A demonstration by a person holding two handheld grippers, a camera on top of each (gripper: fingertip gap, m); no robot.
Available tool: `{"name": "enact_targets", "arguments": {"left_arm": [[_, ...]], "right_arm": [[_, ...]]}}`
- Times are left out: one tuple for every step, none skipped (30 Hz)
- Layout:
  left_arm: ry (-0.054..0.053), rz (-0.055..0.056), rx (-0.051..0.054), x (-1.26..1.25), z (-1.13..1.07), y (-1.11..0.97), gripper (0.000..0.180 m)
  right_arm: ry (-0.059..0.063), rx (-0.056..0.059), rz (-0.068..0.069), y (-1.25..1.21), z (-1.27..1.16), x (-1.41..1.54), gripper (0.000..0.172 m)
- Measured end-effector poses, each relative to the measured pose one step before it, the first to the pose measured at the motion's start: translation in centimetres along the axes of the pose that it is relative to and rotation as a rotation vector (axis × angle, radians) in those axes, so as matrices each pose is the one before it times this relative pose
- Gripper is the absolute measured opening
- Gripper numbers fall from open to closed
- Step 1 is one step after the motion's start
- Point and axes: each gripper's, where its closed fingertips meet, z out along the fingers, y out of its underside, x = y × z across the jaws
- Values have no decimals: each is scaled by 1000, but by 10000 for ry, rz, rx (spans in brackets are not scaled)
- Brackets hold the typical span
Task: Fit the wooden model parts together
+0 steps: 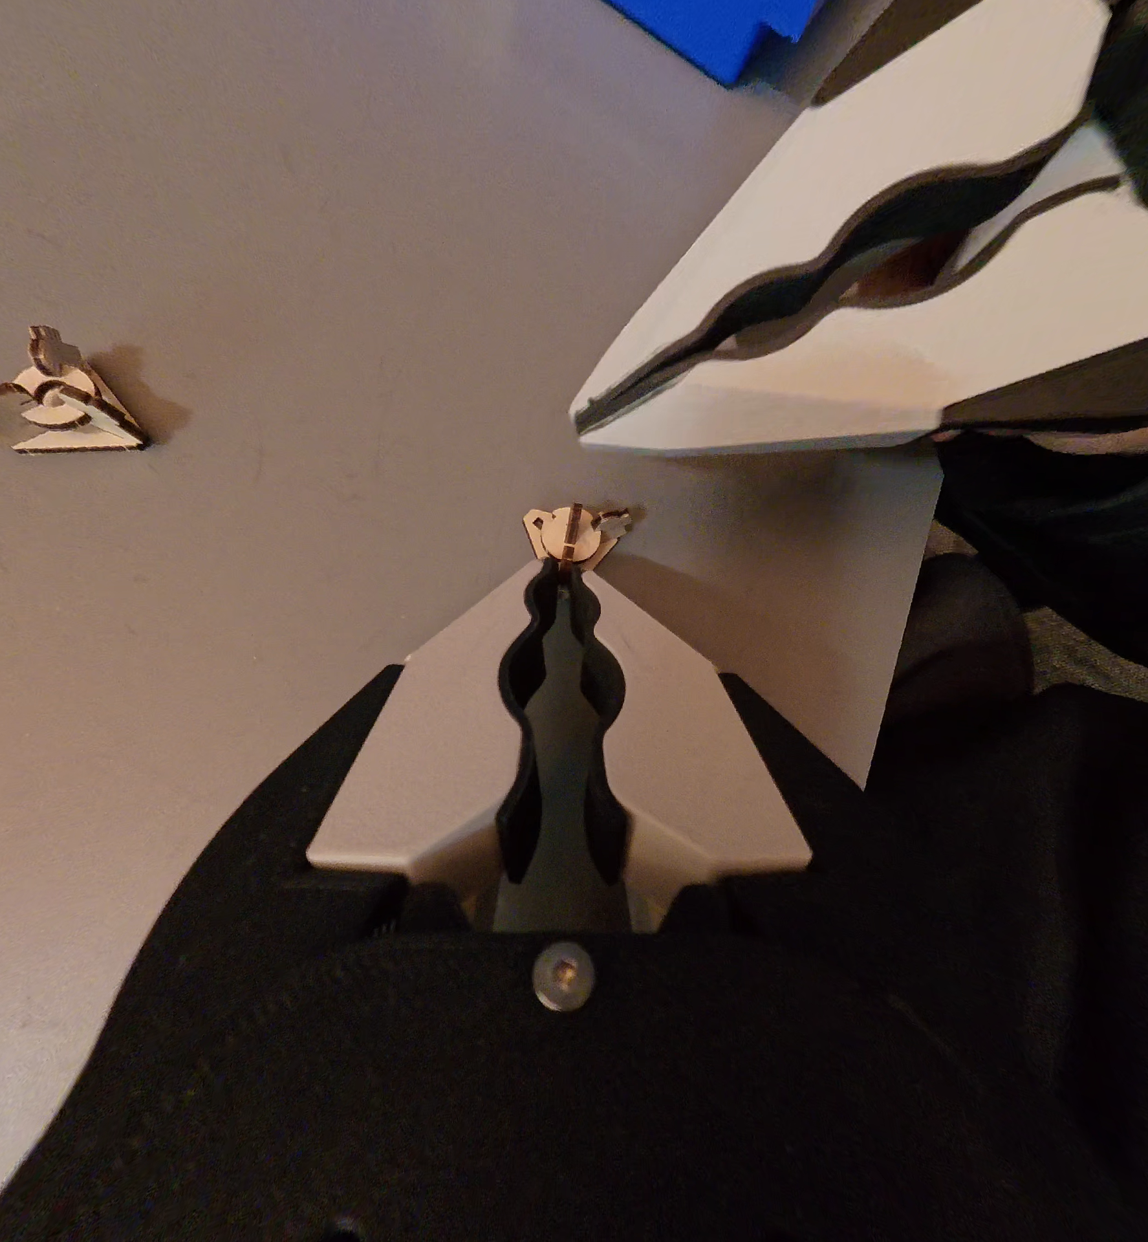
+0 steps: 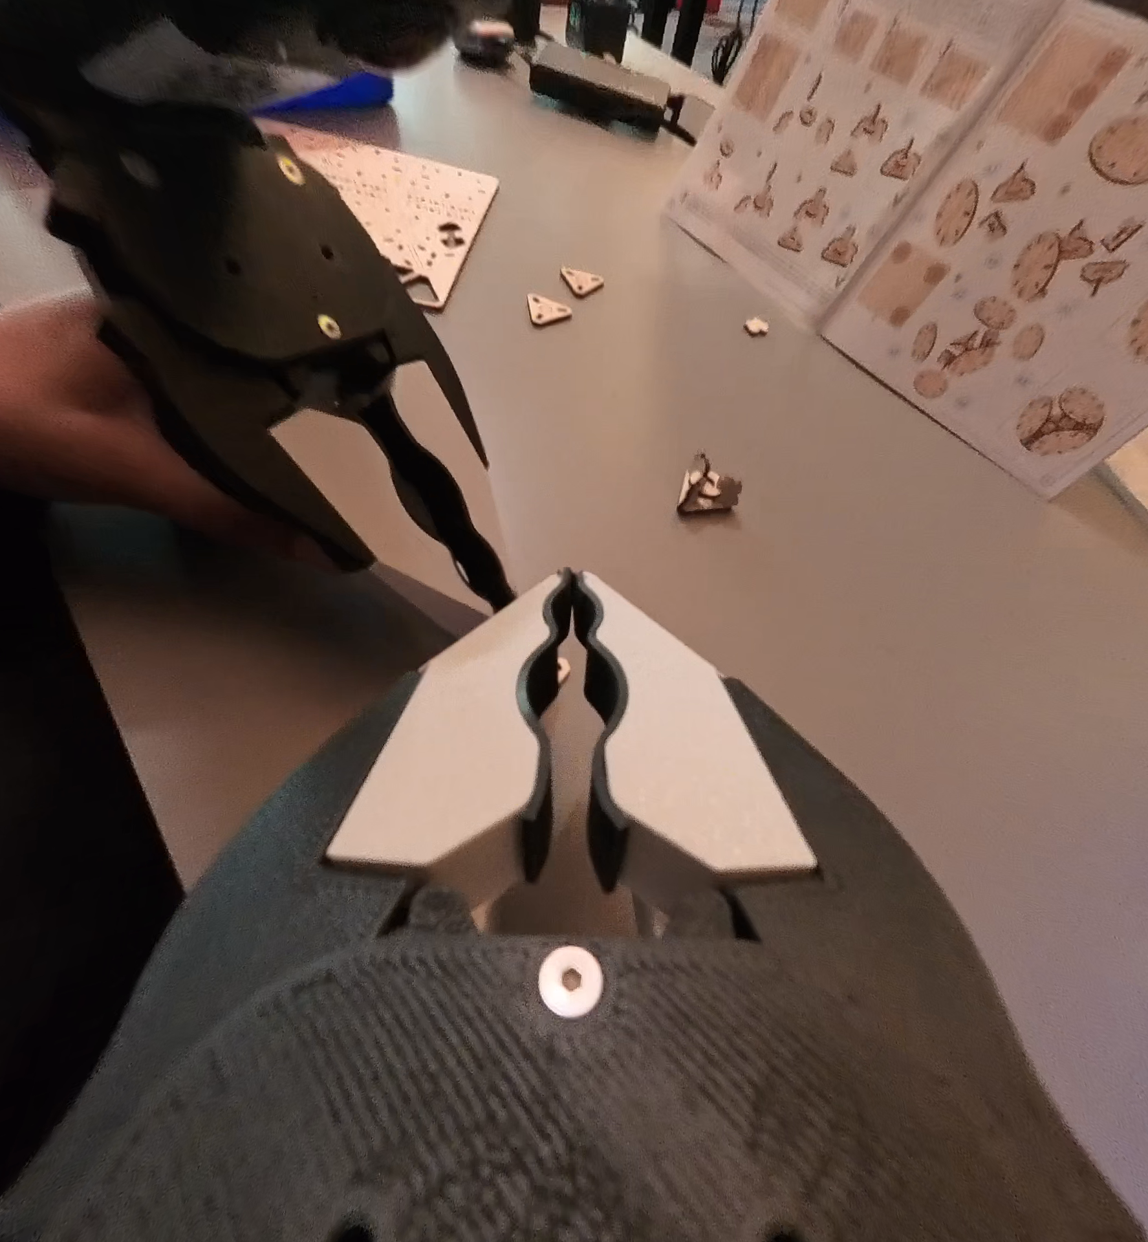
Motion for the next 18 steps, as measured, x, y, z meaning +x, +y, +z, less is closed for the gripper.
{"name": "enact_targets", "arguments": {"left_arm": [[62, -56, -1, 9, 1, 3, 1], [63, -61, 0, 1, -2, -1, 1], [49, -46, -3, 14, -3, 2, 1], [29, -18, -11, 11, 21, 16, 1], [1, 4, -2, 1, -8, -5, 1], [-5, 7, -2, -4, 5, -1, 1], [-1, 0, 0, 4, 3, 13, 1], [1, -3, -2, 4, -1, 3, 1], [13, -13, -4, -7, -4, -5, 1], [22, -22, 0, 14, 8, 9, 1], [28, -23, -1, 11, -2, 0, 1], [27, -17, -13, 11, 13, 11, 1], [1, -6, -2, -4, 9, 4, 1], [-6, 2, -4, 3, 0, 8, 1], [-5, 2, -1, -2, -5, 7, 1], [0, -2, -2, -5, 3, -4, 1], [16, -15, -1, 5, -6, -4, 1], [26, -26, 3, 8, 7, 2, 1]], "right_arm": [[-78, -60, 0, -13, 79, -186, 0], [-102, -555, -2, 951, 468, -194, 0], [-10, -846, 61, 1557, 735, -6, 0], [-45, -72, 95, 238, 190, -15, 0], [-104, 100, 45, -222, -152, -43, 0], [23, 353, 67, -706, -398, 89, 0], [39, 560, 85, -1039, -532, 44, 0], [34, 394, 68, -764, -377, 1, 0], [39, -9, 9, 10, -11, 7, 0], [-41, -592, 36, 1154, 482, -54, 0], [-101, -629, 219, 1366, 737, -70, 0], [-358, -66, 258, 239, 116, -276, 0], [-135, 100, 188, -265, -226, 0, 0], [206, 426, -13, -808, -473, 311, 0], [217, 570, -87, -1051, -572, 209, 0], [125, 377, -43, -714, -405, 56, 0], [36, 75, -25, -114, -156, -51, 0], [63, -75, -56, 322, 7, 9, 0]]}}
